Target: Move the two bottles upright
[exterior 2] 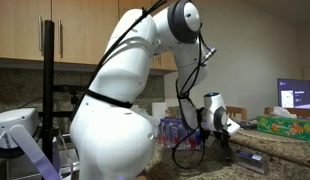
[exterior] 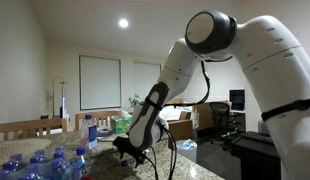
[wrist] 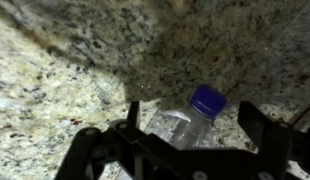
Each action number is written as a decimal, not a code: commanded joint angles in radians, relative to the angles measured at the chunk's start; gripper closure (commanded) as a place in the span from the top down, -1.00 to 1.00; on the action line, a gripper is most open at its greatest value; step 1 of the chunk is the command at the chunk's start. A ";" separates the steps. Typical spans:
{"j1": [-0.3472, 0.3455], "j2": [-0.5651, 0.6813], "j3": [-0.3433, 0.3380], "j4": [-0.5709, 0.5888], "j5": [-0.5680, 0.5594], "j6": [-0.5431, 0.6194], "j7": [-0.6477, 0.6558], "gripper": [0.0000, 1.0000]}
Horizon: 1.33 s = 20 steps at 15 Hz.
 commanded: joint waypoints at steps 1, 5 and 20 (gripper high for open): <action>-0.009 0.047 0.010 0.064 0.009 -0.051 -0.006 1.00; 0.063 0.055 -0.047 0.096 0.158 -0.129 -0.108 1.00; 0.154 -0.017 -0.151 0.091 0.093 -0.413 -0.056 1.00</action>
